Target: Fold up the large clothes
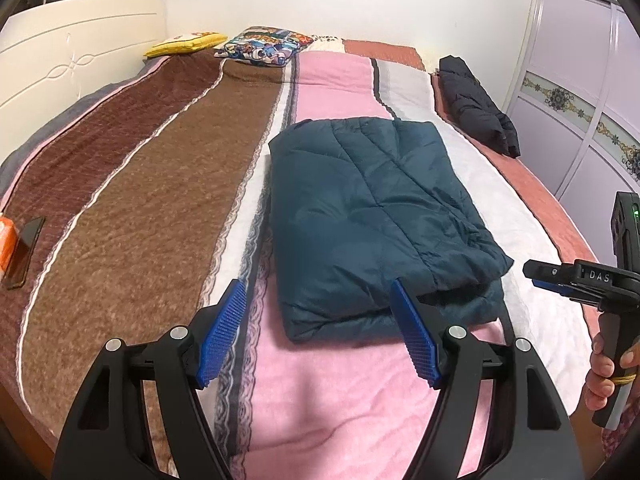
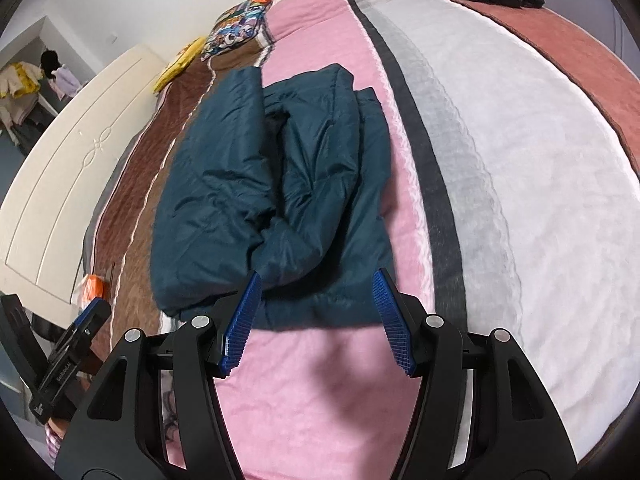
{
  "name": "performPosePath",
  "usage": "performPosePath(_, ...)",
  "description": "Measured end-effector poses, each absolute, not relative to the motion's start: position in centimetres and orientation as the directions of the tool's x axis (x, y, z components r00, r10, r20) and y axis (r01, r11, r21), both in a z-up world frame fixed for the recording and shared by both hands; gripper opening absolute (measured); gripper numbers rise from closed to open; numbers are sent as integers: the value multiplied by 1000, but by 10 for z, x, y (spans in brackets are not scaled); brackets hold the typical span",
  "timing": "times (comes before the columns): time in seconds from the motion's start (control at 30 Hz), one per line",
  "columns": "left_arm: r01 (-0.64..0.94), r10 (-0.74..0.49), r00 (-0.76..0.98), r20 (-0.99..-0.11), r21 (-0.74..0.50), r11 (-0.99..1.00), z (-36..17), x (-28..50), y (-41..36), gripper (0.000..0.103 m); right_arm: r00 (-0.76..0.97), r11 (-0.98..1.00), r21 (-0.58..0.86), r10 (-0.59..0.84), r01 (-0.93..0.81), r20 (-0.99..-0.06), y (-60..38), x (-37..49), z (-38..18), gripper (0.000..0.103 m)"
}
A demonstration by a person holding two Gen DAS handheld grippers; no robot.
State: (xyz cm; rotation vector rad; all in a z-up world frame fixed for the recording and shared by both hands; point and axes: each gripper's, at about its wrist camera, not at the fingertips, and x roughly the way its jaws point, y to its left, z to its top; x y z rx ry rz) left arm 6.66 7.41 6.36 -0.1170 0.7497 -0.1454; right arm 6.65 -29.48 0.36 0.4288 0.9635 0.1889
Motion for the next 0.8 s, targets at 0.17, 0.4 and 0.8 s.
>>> performPosePath(0.17,92,-171,735,-657,-153,984,72,48,72,71,572,912,410,331,12,-751,-284,51,13,59)
performPosePath(0.4,94,-165,747,-644,-144,985,83,19,62,73,583,942,334,286,-25,-760,-261,24,21,59)
performPosePath(0.8,73,-156,748,-645,-153,986,87,-26,44,75,615,973,219,215,-70,-758,-226,-25,27,59)
